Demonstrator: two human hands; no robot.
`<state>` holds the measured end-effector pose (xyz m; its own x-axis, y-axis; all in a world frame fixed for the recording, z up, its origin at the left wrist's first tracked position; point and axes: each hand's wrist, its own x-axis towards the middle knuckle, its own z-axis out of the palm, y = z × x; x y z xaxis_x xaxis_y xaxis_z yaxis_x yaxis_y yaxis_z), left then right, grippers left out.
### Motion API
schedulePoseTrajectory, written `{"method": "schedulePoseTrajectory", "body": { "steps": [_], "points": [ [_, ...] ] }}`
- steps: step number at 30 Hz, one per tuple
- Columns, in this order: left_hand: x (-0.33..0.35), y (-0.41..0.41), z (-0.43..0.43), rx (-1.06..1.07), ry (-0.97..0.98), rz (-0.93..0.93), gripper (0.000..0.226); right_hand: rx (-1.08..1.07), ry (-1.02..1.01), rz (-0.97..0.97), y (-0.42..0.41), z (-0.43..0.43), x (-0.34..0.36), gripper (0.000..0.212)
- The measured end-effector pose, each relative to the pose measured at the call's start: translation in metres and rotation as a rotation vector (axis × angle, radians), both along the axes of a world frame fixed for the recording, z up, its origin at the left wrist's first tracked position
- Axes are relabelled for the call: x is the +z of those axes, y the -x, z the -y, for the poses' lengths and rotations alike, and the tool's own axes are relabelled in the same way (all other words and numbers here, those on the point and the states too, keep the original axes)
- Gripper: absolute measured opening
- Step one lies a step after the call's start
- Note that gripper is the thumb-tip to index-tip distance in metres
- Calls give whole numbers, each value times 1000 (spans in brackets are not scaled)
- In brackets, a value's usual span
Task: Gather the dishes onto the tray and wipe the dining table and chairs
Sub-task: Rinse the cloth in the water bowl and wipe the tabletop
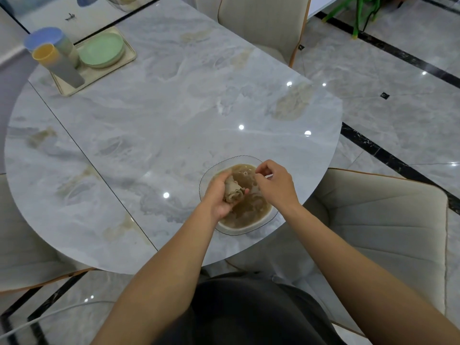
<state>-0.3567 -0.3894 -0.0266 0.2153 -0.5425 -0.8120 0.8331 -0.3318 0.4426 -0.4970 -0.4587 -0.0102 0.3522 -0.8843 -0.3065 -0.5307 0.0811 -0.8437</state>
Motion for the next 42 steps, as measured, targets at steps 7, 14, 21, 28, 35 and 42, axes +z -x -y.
{"method": "schedulePoseTrajectory", "body": {
  "steps": [7, 14, 21, 28, 35, 42],
  "points": [
    [-9, -3, 0, 2, -3, -5, 16, -5, -42, 4, 5, 1, -5, 7],
    [-14, 0, -3, -3, 69, 128, 40, -1, -37, -3, 9, 4, -10, 10],
    [-18, 0, -1, -108, 37, 154, 10, 9, -37, -14, 10, 6, -17, 12],
    [-16, 4, 7, -80, 51, 108, 10, 35, -22, -40, 11, 9, -22, 10],
    [-12, 8, 12, -58, -8, 165, 19, 36, -6, -43, 11, 16, -24, 9],
    [-16, 1, 15, -23, -16, -14, 35, 45, -22, -23, 8, 23, -29, 11]
  ]
}}
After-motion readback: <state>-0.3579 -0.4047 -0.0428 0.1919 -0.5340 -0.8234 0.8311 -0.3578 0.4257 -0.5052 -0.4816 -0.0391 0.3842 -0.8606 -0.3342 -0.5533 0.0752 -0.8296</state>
